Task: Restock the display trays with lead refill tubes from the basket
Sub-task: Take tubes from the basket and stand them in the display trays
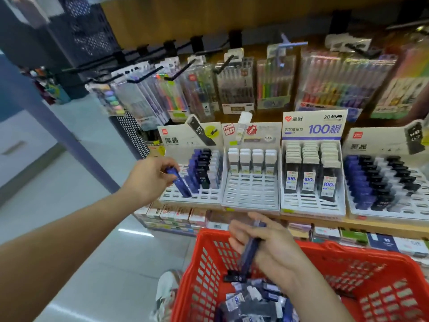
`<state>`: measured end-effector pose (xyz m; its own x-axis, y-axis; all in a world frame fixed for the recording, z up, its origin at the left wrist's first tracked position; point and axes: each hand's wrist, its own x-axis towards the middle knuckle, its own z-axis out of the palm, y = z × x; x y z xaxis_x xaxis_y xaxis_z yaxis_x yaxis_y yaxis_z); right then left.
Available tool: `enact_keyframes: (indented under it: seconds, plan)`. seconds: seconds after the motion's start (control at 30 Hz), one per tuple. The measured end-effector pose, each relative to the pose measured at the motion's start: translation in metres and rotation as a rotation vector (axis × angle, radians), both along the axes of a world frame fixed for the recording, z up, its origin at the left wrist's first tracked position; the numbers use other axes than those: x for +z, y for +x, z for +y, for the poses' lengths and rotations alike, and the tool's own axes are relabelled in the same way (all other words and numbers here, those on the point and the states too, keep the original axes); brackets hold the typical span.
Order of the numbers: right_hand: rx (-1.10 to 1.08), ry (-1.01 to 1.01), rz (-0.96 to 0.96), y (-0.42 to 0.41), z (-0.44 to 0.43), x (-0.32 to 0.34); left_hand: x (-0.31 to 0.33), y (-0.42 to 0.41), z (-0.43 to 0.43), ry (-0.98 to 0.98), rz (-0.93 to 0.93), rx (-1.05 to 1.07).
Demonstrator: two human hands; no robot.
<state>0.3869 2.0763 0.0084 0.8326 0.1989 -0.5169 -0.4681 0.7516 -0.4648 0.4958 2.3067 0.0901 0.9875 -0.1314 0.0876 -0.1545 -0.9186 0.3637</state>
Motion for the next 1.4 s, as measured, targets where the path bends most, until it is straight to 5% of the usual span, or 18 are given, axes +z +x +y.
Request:
enact_keyframes:
  seconds: [0.43, 0.67, 0.83, 1.07, 1.13, 1.2, 1.27, 1.4]
  plan:
    - [-0.001, -0.118, 0.006, 0.034, 0.011, 0.009, -0.049, 0.019, 0.004, 0.032, -0.034, -0.178]
    - [0.219, -0.255, -0.079, 0.038, 0.021, 0.026, -0.071, 0.019, 0.01, 0.067, -0.079, -0.248]
    - [0.357, -0.496, -0.18, 0.042, 0.021, 0.024, -0.073, 0.016, 0.001, 0.047, -0.141, -0.181]
    - [0.325, -0.432, -0.238, 0.034, 0.019, 0.017, -0.048, 0.017, -0.011, -0.046, -0.132, -0.084]
    - [0.313, -0.452, -0.25, 0.033, 0.018, 0.017, -0.031, 0.011, -0.026, -0.339, 0.057, -0.059]
    - [0.301, -0.453, -0.254, 0.033, 0.014, 0.018, -0.013, 0.001, -0.042, -0.71, 0.528, -0.1]
    - [0.308, -0.404, -0.243, 0.033, 0.01, 0.021, -0.007, -0.005, -0.049, -0.814, 0.818, -0.217]
    - [0.349, -0.208, -0.211, 0.035, 0.0, 0.027, -0.013, -0.009, -0.057, -0.934, 0.772, -0.242]
